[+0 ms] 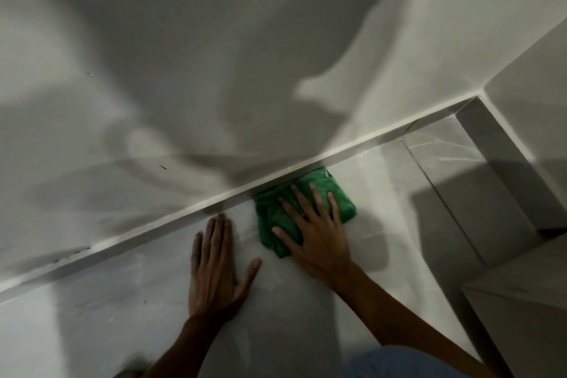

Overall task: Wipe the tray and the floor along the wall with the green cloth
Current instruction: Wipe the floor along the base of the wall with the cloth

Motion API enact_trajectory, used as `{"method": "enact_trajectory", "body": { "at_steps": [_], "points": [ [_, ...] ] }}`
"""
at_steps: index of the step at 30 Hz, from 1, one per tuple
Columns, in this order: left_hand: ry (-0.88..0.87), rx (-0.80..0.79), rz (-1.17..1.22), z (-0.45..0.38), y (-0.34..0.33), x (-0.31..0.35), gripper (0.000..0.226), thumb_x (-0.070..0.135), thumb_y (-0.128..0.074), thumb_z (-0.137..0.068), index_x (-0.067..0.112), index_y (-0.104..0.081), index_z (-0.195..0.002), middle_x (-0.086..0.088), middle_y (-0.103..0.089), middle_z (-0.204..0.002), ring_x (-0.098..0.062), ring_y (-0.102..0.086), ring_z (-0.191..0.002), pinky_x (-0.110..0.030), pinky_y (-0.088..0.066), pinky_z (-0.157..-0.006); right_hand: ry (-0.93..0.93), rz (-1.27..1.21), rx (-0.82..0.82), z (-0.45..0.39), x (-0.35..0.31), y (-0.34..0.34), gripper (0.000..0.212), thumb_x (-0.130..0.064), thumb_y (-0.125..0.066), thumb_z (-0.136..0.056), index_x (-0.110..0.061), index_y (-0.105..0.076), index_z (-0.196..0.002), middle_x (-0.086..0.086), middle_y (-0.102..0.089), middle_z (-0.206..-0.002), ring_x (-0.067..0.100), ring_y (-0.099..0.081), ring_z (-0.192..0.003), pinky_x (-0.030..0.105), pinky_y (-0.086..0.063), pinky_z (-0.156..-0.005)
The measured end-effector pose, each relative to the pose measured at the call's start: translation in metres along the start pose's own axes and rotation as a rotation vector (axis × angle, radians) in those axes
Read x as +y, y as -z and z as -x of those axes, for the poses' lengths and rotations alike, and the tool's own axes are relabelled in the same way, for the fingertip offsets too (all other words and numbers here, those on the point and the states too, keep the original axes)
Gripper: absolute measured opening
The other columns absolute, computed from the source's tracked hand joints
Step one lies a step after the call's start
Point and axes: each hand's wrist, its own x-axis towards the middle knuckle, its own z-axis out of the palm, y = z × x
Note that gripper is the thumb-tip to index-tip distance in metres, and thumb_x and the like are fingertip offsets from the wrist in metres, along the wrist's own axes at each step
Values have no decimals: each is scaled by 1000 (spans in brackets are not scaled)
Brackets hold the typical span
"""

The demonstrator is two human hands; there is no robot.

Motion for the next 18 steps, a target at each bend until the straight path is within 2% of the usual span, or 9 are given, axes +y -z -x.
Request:
{"method": "enact_trajectory", "body": {
  "at_steps": [5,9,13,16,18],
  "points": [
    [-5,32,11,1,-2,-2,104,81,-29,-103,7,-22,-175,-11,-15,-187,-28,-12,-175,-58,-20,-139,-155,61,-10,-5,7,9,70,-74,-31,-108,-35,-45,-164,1,-24,-183,37,-19,-170,66,-11,-136],
    [-1,46,21,3,-5,-3,107,84,-29,-102,7,-18,-176,-10,-11,-188,-25,-7,-176,-55,-15,-141,-239,-31,-2,-9,-35,8,65,-67,-35,-108,-28,-60,-153,12,-24,-182,42,-14,-170,71,-3,-135],
    [20,48,17,4,-7,-3,106,81,-26,-103,5,-17,-176,-13,-10,-187,-28,-9,-175,-55,-14,-141,-117,-99,35,0,-74,-8,54,-57,-47,-107,-29,-63,-150,18,-32,-179,40,-23,-168,70,-7,-135],
    [69,24,11,5,-7,-5,109,84,-22,-102,5,-14,-176,-13,-7,-188,-26,-5,-175,-52,-11,-142,1,-84,53,-1,-48,-6,52,-56,-43,-110,-35,-58,-155,13,-42,-175,35,-30,-166,64,-11,-136],
    [68,26,14,5,-7,-7,106,82,-22,-103,5,-14,-176,-12,-9,-188,-25,-6,-175,-53,-12,-142,28,-11,9,-7,-19,1,55,-60,-35,-111,-36,-55,-156,8,-46,-172,32,-31,-165,63,-9,-137]
  ]
}}
